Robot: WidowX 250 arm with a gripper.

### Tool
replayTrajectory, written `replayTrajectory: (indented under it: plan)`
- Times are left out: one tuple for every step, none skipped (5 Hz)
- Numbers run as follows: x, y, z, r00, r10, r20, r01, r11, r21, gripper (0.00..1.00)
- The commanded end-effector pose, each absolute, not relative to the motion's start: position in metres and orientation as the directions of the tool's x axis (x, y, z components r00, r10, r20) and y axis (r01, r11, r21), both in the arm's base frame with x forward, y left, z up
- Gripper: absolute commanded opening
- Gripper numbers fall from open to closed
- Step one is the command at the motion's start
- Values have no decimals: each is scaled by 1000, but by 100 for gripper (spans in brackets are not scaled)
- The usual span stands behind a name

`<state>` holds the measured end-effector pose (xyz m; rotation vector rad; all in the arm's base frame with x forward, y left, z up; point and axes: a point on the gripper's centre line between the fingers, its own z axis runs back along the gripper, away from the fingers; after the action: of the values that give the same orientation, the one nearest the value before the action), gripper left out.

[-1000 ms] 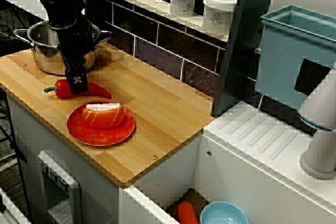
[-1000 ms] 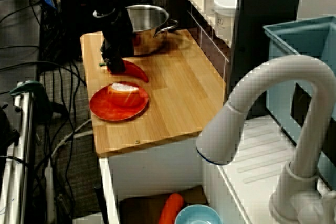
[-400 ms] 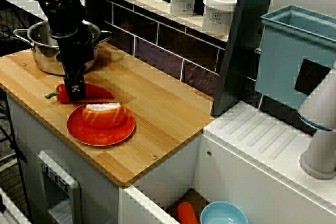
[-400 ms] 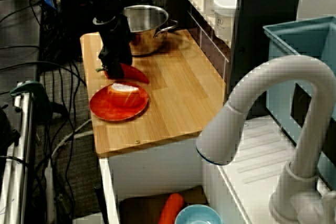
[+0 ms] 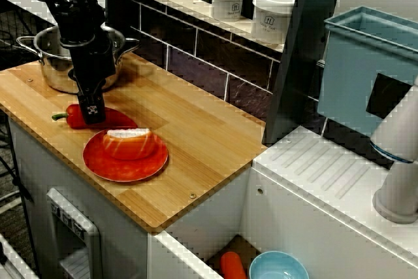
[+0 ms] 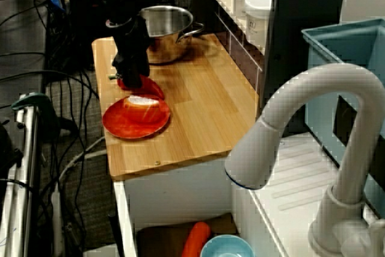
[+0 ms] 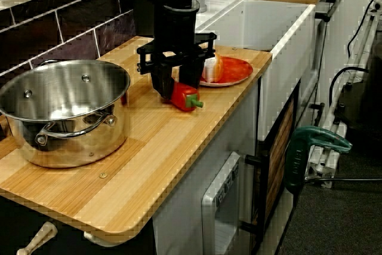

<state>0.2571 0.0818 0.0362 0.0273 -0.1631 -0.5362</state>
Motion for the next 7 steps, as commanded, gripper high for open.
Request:
replayTrajectory:
  plan:
    - [264, 96, 81, 853, -477, 214, 474, 878, 68, 0]
    - [266, 104, 107, 851, -462, 249, 467, 883, 42, 0]
    - [268, 113, 128, 852, -446, 274, 457, 889, 26, 0]
    - [268, 129, 145, 857, -415, 306, 422, 906, 45, 0]
    - [270, 145, 149, 878, -335, 342, 330, 941, 74, 0]
    - [278, 166, 151, 887, -265, 378, 251, 964, 87, 0]
    - [290, 182, 151, 894, -228, 386, 210, 974, 90, 0]
